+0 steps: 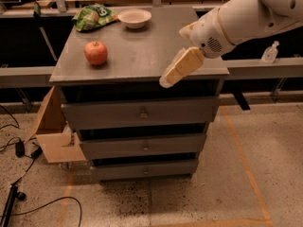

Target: Move apple near paper bowl

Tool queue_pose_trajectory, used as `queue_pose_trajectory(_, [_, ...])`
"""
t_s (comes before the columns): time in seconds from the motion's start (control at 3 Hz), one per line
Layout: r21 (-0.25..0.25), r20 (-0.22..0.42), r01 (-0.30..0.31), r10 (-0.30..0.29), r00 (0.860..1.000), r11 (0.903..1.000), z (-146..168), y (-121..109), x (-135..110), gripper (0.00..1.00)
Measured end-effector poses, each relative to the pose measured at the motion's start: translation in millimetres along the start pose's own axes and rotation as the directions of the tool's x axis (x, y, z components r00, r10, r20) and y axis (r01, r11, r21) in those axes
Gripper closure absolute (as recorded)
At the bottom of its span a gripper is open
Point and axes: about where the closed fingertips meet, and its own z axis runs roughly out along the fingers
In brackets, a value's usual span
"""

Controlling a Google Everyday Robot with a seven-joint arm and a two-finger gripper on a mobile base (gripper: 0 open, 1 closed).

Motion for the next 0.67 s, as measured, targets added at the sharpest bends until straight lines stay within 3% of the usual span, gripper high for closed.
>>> queue_pose_trajectory(0.33, [0.000, 0.000, 0.000, 0.000, 1.000, 1.0000, 0.0, 0.0, -0.1, 0.00])
queue_pose_trajectory(0.67, [0.026, 0.050, -0.043, 0.042, 0.998, 0.9987, 14.4, -6.1, -5.8, 0.00])
